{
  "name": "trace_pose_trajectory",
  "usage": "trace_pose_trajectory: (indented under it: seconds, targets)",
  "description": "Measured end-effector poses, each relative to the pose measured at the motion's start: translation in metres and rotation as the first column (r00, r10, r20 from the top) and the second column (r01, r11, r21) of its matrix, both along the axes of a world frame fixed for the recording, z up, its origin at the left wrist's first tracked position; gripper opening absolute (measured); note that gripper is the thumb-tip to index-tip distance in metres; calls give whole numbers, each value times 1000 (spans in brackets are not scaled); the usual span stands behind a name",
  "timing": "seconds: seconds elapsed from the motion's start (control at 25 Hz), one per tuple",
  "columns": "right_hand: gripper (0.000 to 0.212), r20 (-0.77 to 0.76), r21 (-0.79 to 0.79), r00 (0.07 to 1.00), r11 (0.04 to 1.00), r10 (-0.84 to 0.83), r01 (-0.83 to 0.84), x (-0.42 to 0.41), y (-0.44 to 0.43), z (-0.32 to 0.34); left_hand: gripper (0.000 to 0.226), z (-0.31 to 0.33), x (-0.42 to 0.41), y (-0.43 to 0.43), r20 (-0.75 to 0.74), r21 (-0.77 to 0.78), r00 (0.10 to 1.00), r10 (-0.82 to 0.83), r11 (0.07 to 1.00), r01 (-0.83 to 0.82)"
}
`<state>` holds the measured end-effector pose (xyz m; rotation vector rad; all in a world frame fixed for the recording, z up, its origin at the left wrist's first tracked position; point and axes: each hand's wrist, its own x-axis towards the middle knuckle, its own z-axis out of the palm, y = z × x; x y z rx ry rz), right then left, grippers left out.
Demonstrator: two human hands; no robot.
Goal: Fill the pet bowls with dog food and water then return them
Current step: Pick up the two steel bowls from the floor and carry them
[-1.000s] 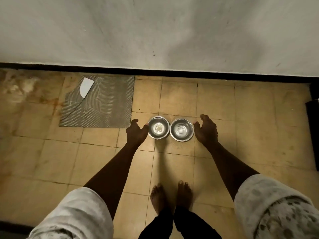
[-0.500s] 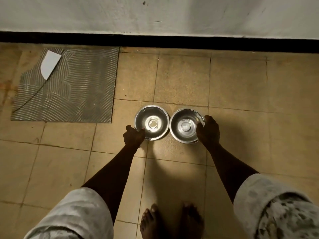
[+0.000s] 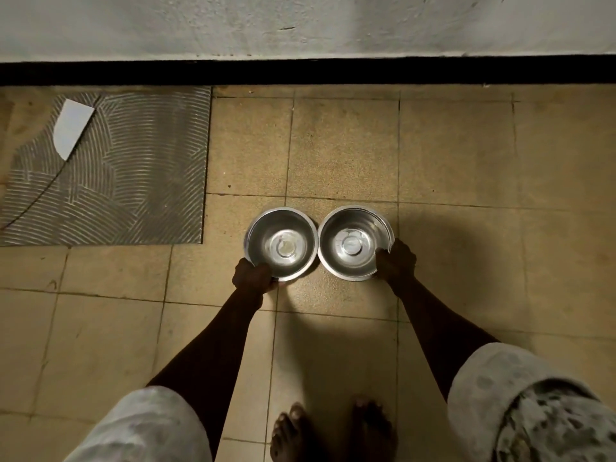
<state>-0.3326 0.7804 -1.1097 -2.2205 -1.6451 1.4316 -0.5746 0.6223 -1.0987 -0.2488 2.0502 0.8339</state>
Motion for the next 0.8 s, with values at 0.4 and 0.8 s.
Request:
trace_pose_trajectory:
  seconds: [0.4,0.8]
  targets:
    - [30,-100,-47,981,986,-165,161,61,-74,293,49,307,22,-48,-86,0,980,-179,984,180]
    - [29,-245,-20,942,973,-227,230,127,-144,602,44,604,70,-111,-130,163,957,-258,947,277]
